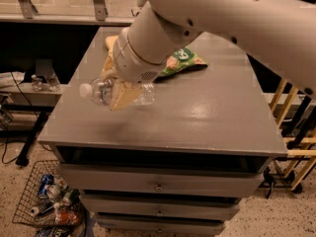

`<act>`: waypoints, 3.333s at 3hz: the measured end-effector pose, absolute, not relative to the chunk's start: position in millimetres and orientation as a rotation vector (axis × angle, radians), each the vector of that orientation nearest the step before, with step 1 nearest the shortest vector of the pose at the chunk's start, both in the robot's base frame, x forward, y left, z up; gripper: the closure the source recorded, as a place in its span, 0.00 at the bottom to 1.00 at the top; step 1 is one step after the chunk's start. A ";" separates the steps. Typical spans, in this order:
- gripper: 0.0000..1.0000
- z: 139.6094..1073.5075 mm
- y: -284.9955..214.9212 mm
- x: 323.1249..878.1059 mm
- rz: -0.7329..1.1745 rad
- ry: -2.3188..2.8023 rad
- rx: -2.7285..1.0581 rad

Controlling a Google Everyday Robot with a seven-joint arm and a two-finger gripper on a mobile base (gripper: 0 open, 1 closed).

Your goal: Knock water bottle over

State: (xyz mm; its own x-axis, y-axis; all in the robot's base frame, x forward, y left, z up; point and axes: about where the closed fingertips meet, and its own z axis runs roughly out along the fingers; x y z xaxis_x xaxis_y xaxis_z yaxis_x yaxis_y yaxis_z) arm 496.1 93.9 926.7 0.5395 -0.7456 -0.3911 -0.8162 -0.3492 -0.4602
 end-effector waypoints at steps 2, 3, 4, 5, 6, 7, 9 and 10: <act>1.00 873.3 100.9 482.5 -0.207 1.221 -2.482; 0.83 875.5 89.2 498.3 -0.345 1.196 -2.512; 0.59 877.1 88.8 497.7 -0.347 1.196 -2.509; 0.37 878.3 88.5 497.0 -0.350 1.195 -2.507; 0.13 879.6 88.2 496.3 -0.354 1.194 -2.506; 0.00 880.8 88.0 495.7 -0.357 1.193 -2.505; 0.00 891.5 78.2 498.8 -0.324 1.145 -2.494; 0.00 908.2 45.9 503.0 -0.265 1.110 -2.453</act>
Offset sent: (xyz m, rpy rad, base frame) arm 0.0247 -0.0263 -0.0738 -0.7440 -0.3196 0.0938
